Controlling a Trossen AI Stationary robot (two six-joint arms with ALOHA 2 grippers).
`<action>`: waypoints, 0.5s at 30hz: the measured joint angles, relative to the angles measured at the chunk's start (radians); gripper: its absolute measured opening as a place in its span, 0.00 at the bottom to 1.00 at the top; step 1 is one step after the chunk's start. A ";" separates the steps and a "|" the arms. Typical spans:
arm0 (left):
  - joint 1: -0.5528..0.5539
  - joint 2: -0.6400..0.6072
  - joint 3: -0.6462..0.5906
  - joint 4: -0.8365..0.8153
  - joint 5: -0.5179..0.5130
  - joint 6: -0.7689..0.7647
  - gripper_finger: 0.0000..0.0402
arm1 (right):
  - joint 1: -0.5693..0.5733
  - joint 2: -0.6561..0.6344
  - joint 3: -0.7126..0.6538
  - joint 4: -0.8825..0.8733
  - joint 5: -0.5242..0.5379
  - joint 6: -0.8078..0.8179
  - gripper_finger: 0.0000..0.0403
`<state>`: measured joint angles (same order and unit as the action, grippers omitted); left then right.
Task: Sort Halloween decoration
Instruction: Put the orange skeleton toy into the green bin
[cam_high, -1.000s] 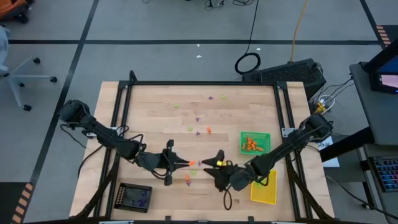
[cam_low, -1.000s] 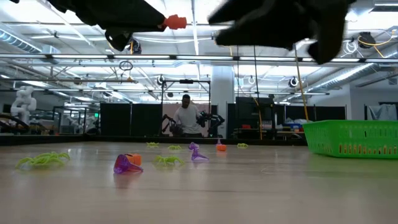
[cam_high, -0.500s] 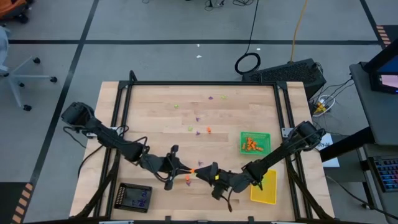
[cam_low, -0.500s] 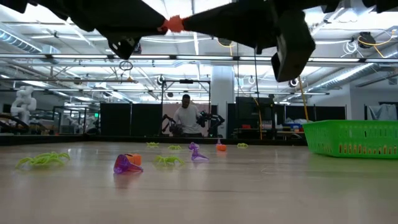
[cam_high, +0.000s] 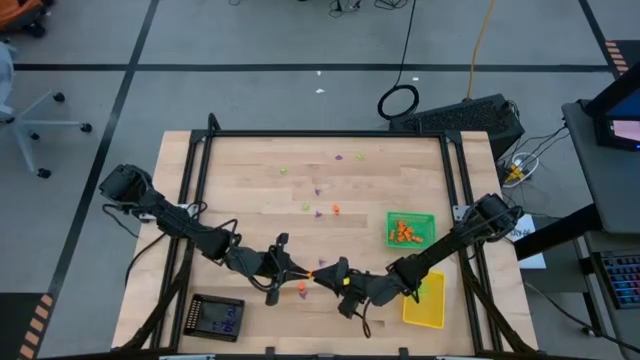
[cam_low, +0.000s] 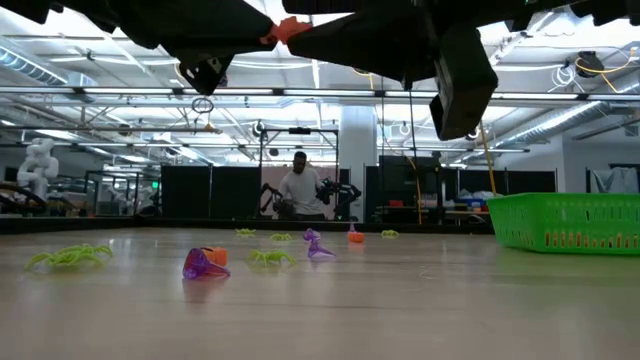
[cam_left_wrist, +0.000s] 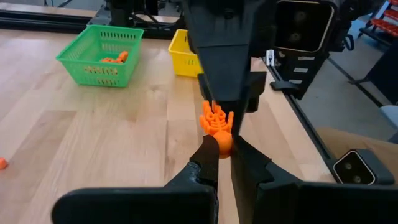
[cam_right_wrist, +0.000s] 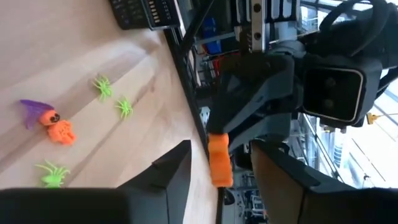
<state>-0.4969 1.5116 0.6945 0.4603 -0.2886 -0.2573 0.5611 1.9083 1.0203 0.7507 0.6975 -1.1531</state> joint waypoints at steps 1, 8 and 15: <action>0.000 0.000 0.000 0.000 0.000 0.000 0.04 | 0.000 0.000 0.000 -0.001 -0.007 0.001 0.37; 0.000 0.000 0.000 0.002 0.000 -0.001 0.04 | -0.012 -0.001 0.000 -0.031 -0.045 0.015 0.30; 0.000 0.000 0.000 0.001 0.011 -0.001 0.04 | -0.016 0.000 0.000 -0.029 -0.046 0.015 0.21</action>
<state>-0.4969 1.5116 0.6945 0.4610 -0.2780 -0.2581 0.5449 1.9079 1.0206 0.7216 0.6518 -1.1378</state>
